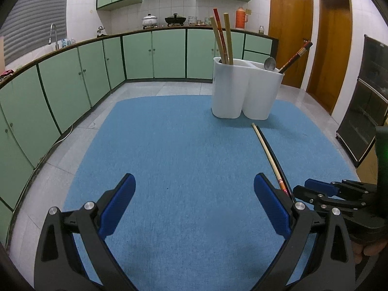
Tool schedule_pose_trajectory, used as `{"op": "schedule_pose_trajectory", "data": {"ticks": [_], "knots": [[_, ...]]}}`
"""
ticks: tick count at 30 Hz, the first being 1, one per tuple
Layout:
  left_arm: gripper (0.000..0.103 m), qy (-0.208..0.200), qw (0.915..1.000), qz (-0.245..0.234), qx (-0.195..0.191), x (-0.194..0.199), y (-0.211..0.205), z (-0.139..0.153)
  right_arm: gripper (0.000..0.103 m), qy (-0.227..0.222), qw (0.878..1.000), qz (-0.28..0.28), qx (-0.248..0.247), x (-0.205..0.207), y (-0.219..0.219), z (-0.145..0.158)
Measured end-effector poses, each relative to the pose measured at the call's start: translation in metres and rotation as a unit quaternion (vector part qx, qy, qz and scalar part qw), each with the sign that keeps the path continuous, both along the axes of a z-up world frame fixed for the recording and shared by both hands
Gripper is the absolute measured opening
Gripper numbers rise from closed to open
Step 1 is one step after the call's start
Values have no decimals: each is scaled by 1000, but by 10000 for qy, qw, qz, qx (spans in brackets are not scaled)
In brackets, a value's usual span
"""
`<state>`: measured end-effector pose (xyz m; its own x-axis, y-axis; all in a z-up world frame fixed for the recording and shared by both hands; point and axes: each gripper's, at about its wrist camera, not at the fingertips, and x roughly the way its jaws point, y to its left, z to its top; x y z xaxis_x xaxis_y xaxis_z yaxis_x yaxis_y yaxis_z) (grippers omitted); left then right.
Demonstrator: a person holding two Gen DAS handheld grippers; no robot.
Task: Organize utensils
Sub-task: 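Grasp the black chopstick with the right gripper while the left grasps the red-patterned chopstick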
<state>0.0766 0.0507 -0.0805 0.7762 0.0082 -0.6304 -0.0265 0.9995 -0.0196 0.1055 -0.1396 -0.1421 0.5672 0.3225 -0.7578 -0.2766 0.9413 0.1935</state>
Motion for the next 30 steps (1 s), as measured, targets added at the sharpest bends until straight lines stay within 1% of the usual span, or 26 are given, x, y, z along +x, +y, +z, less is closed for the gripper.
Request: {"op": "schedule_pose_trajectory", "data": {"ticks": [3, 10, 13, 15, 18, 21, 25, 30], "knots": [[95, 16, 10000, 1, -25, 1, 0, -2, 24, 55, 10000, 58, -43, 2, 4, -3], [95, 27, 10000, -2, -53, 3, -2, -4, 20, 94, 9999, 78, -76, 5, 10, -4], [95, 43, 10000, -21, -56, 3, -2, -5, 16, 58, 9997, 124, -178, 7, 15, -6], [95, 63, 10000, -32, -49, 3, -3, -5, 10, 46, 9997, 135, -199, 8, 15, -6], [95, 101, 9999, -53, -51, 4, -6, -7, 9, 88, 9998, 119, -112, 10, 10, -6], [95, 131, 9998, -92, -70, 5, -10, -9, 7, 134, 9999, 1, -5, 9, -2, -6], [95, 179, 9996, -208, -98, 6, -21, -11, 6, 185, 9995, -251, 81, 7, -27, -6], [95, 307, 9982, -482, -199, 14, -47, -19, 6, 228, 9978, -603, 163, 5, -63, -8]]}}
